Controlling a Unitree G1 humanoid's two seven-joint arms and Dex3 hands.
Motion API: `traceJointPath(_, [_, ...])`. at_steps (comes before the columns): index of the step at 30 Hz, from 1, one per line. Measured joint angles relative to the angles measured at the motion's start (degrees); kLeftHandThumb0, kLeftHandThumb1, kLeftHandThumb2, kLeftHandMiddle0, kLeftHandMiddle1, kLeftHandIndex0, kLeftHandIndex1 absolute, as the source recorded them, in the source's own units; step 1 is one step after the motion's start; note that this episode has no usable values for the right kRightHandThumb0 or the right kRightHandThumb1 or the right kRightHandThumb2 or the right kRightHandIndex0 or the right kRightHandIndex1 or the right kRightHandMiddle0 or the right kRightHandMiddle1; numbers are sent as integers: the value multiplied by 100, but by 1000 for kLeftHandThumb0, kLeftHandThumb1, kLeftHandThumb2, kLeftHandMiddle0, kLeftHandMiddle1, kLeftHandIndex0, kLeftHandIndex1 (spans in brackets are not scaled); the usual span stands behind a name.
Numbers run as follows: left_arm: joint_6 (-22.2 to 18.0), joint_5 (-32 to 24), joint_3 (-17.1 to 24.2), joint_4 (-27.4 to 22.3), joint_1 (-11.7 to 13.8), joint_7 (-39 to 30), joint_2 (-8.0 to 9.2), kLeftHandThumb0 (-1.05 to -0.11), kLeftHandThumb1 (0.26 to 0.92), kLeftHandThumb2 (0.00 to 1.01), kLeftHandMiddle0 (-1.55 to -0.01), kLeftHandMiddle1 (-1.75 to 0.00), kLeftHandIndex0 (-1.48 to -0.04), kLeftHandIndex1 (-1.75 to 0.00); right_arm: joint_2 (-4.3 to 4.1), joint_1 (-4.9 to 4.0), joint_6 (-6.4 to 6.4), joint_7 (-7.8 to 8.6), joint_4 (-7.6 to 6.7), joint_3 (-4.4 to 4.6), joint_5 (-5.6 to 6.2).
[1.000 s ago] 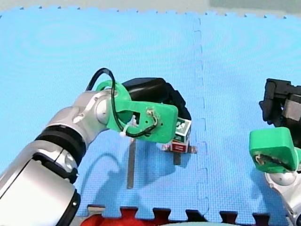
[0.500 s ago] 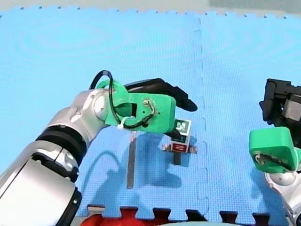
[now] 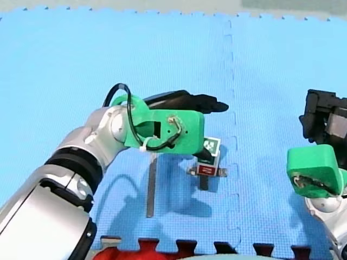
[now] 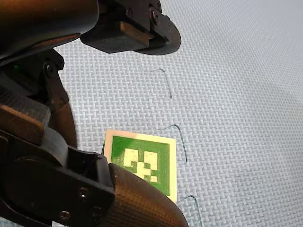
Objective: Stack cube left
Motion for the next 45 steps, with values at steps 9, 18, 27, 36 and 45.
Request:
traceJointPath(9, [-277, -147, 170, -13, -10, 101, 165, -1048, 920, 13, -684, -102, -315, -23, -14, -32, -30, -62, 66, 36, -19])
traceJointPath(18, [-305, -455, 551, -775, -333, -156, 997, -1048, 921, 25, -810, -1087, -261, -4, -42, -41, -152, -29, 202, 31, 30])
traceJointPath(27, [-535, -714, 778, -896, -243, -144, 1253, -1048, 921, 71, -779, -1746, -294, -18, -80, -44, -217, 5, 301, 27, 51])
traceJointPath(36, [-593, -923, 1053, -694, -10, 84, 1557, -1048, 921, 246, -836, -1746, -362, -30, -113, -15, -255, 92, 304, 16, 87])
traceJointPath(45, [-1423, -1432, 1742, -156, 657, 1273, 1290, -1048, 921, 517, -865, -1746, -543, -57, -255, 48, -369, 309, 305, -53, 195])
